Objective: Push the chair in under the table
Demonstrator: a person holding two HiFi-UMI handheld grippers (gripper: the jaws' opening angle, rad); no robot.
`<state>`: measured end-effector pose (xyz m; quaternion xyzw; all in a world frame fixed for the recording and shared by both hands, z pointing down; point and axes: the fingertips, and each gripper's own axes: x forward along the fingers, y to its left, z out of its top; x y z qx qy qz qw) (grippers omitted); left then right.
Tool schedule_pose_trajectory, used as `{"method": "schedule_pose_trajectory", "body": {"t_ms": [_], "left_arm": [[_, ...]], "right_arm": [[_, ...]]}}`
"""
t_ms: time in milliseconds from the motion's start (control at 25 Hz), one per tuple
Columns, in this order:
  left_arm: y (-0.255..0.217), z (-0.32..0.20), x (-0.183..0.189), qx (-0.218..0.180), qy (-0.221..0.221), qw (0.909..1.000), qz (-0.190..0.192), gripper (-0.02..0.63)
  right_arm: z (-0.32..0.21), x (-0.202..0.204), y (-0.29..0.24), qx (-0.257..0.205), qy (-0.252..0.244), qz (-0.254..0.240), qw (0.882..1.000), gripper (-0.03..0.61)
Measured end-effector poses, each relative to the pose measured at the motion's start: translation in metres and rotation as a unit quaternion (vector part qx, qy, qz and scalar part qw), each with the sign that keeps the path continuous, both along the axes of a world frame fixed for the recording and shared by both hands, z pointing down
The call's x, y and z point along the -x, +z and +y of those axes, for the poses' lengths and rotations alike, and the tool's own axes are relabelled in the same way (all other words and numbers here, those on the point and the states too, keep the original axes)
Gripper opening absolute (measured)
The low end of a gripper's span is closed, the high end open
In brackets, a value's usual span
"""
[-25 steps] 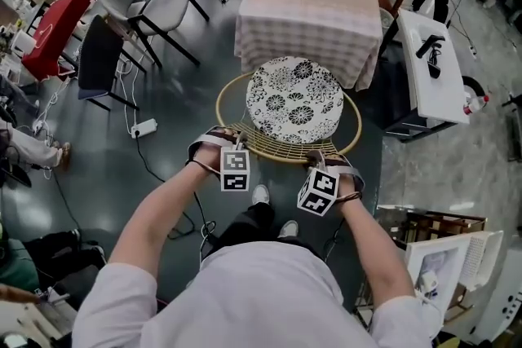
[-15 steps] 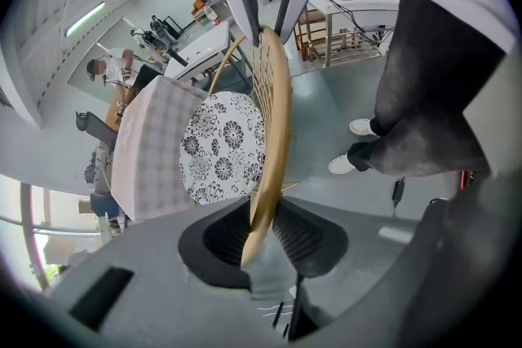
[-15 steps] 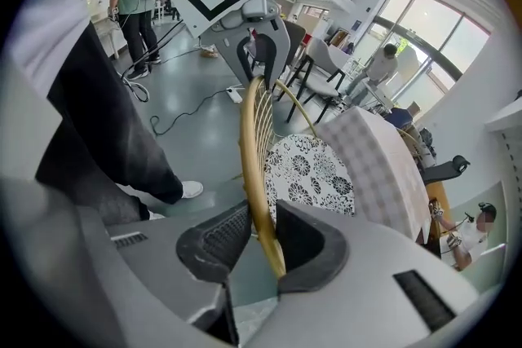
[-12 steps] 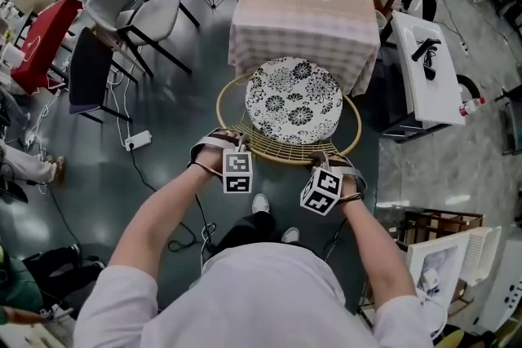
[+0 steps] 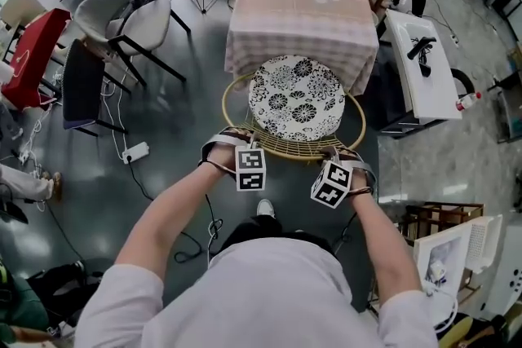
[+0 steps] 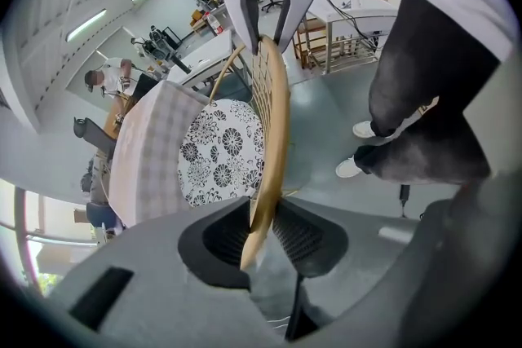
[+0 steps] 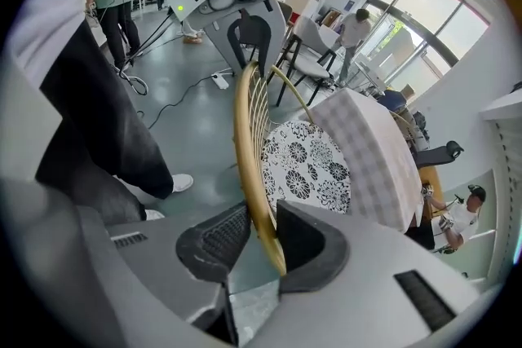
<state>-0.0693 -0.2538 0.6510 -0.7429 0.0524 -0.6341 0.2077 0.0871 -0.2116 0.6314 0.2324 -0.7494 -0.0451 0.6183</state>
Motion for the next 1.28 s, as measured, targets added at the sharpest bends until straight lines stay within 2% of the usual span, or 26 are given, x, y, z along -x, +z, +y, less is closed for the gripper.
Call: {"method": "schedule_pose_trajectory", "body": {"t_ms": [400, 680, 1280], "left_arm": [[-0.001, -0.013, -0.002, 0.010, 0.009, 0.9999, 0.009, 0.089], [0.000, -0.039, -0.008, 0.001, -0.003, 1.0000, 0.006, 0.089], [-0.001, -0.097, -0.021, -0.005, -0.032, 0.9995, -0.002, 0.091]], "right_arm": [[-0.014, 0.000, -0.001, 0.004, 0.015, 0.013, 1.000, 0.084], [-0.041, -0.007, 0.000, -0.009, 0.025, 0.015, 1.000, 0.084], [-0.096, -0.019, 0.000, -0.015, 0.003, 0.006, 1.000, 0.084]]}}
